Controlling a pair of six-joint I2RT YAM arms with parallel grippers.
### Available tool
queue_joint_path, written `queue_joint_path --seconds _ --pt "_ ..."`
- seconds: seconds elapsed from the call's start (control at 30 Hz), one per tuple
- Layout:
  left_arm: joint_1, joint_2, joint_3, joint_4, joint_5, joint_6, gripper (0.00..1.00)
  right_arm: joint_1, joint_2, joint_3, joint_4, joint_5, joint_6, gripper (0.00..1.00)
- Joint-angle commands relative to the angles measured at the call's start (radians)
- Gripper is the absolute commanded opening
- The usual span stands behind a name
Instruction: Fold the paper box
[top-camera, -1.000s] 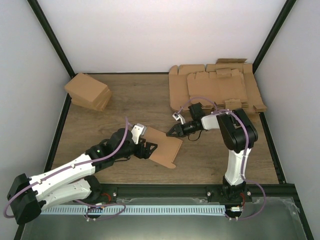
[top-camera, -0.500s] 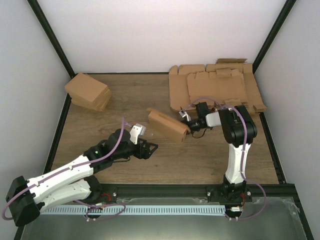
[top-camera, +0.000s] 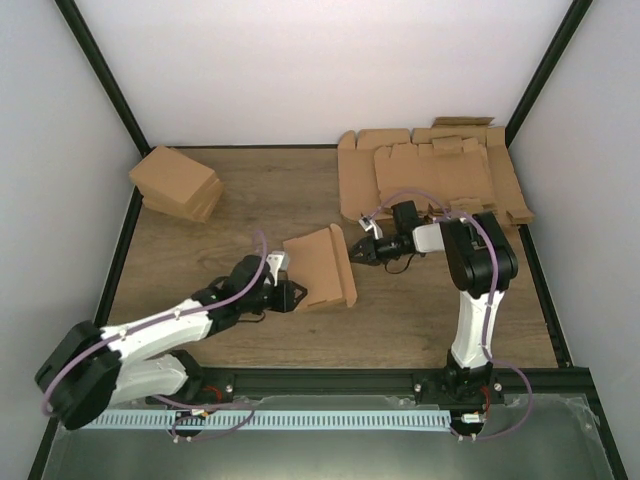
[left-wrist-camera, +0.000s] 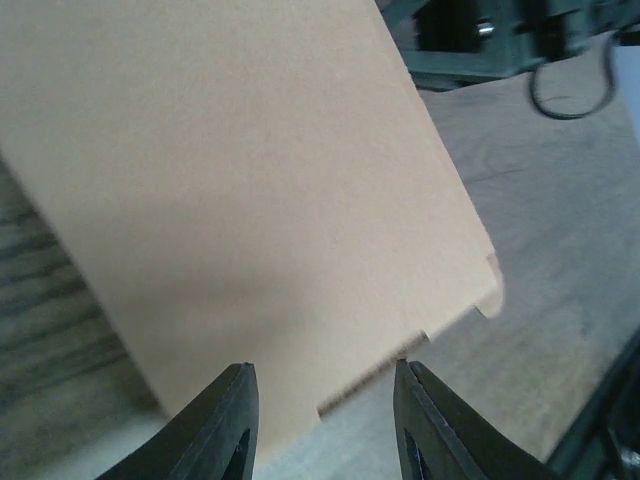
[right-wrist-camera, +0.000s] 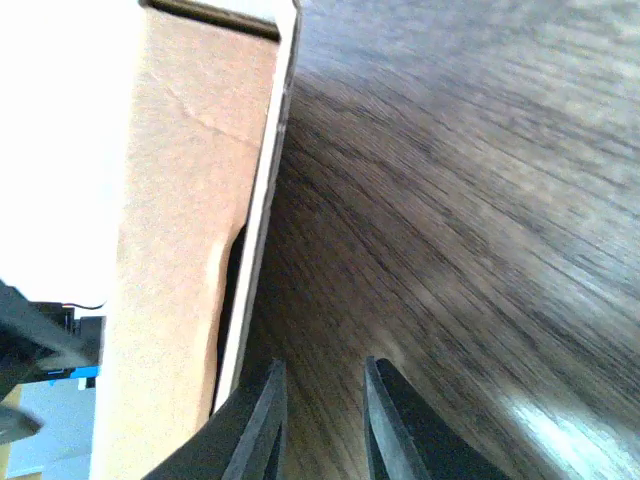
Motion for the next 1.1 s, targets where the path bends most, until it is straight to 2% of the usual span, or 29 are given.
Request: queue_joint_path --seconds 0.0,0.2,0.27,0.33,0.5,0.6,0.67,0.77,0.9,1.07 --pt "0.067 0.137 0.05 0.114 0.034 0.063 0.4 0.008 -0.059 0.011 0.016 0.0 -0.02 0.25" --pt "0.212 0.211 0.051 0.126 0.121 0.052 0.45 0.02 -0.071 -0.01 0.069 -0.062 0.03 0.31" --pt "0.233 0.207 0.043 0.122 0.127 0.052 0.47 0.023 -0.073 -0.027 0.096 -0.083 0.058 0.38" --pt "0.247 0.208 0.048 0.078 0.123 0.056 0.47 0.024 -0.076 -0.03 0.075 -0.039 0.072 0.48" --pt "0.259 0.161 0.053 -0.032 0.077 0.053 0.53 0.041 -0.118 -0.072 0.024 0.073 0.114 0.51" --pt "0.283 0.161 0.051 -0.06 0.106 0.04 0.56 0.061 -0.142 -0.103 0.022 0.097 0.136 0.51" --pt "0.304 0.176 0.044 -0.039 0.15 0.031 0.55 0.074 -0.154 -0.123 0.039 0.1 0.155 0.52" --pt "0.339 0.224 0.045 -0.024 0.192 0.028 0.45 0.088 -0.149 -0.128 0.043 0.113 0.169 0.51" --pt "0.37 0.273 0.034 0.002 0.235 0.028 0.36 0.102 -0.135 -0.127 0.04 0.121 0.189 0.51" --pt "0.399 0.329 0.005 0.1 0.315 0.008 0.34 0.113 -0.148 -0.139 0.05 0.132 0.211 0.51"
